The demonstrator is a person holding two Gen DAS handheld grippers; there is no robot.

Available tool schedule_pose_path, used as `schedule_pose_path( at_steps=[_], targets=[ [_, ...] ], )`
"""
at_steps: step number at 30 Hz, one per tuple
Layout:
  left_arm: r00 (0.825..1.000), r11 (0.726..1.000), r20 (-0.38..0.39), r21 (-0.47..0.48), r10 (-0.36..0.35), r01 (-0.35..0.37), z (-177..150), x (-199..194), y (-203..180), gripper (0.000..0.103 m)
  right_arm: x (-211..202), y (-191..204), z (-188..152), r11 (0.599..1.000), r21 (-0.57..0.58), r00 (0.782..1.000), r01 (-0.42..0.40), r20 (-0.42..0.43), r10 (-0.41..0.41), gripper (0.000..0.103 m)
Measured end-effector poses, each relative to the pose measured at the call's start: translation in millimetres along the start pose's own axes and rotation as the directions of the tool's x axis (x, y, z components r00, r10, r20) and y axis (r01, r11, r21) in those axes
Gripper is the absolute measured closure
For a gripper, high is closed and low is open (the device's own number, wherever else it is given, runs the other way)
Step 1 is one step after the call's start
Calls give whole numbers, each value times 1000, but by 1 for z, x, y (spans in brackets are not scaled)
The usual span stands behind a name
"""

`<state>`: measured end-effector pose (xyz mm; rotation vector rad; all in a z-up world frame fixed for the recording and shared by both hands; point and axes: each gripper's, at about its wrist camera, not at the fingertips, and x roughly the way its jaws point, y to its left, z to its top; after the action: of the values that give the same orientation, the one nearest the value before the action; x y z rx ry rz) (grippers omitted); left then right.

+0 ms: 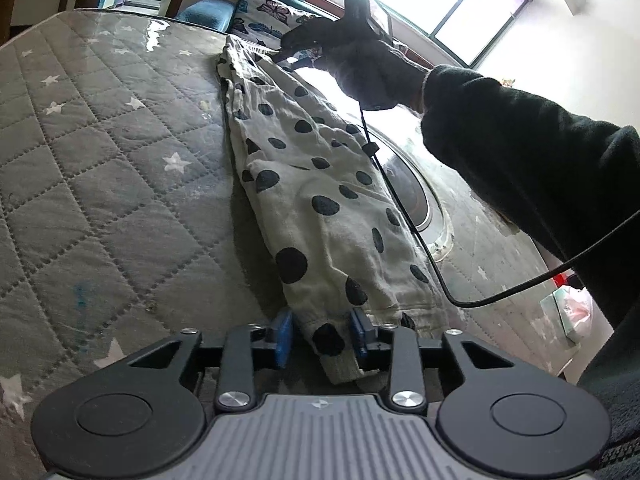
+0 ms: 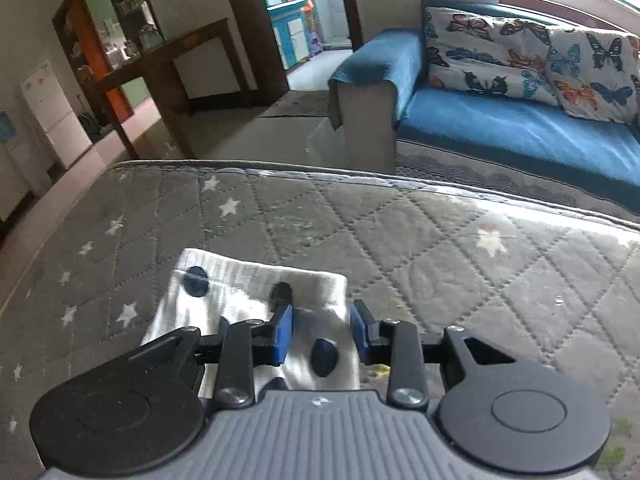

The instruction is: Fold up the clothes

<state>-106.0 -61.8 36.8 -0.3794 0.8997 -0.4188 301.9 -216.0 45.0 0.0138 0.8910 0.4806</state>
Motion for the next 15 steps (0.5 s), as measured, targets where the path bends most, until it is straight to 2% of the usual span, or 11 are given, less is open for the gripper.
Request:
schedule_pose_path(
  at_steps=[1,3,4,7,15],
  targets=[
    [1000,1000,0,1,-2,2,0,1,-1,70,0,1,-1,1000,-4,1000,-2,1,2,86],
    [1000,1000,-9,8,4,-4,0,5,-2,71,0,1,-2,1000,-5,1000,4,-1,-4,91],
    [1000,1000,-9,7,2,-2,1,6,-2,77,-1,1,-2,1000,-5,1000,7,-2,-7,94],
    [1000,1000,-5,5,8,-8,3,6,-1,90,-5,-1,-5,1000,-1,1000,21,13,-21,96],
    [999,998,23,54,41,-42,14,-6,5,95,-32,-30,-12,990,64,991,128,41,-131,97]
  ],
)
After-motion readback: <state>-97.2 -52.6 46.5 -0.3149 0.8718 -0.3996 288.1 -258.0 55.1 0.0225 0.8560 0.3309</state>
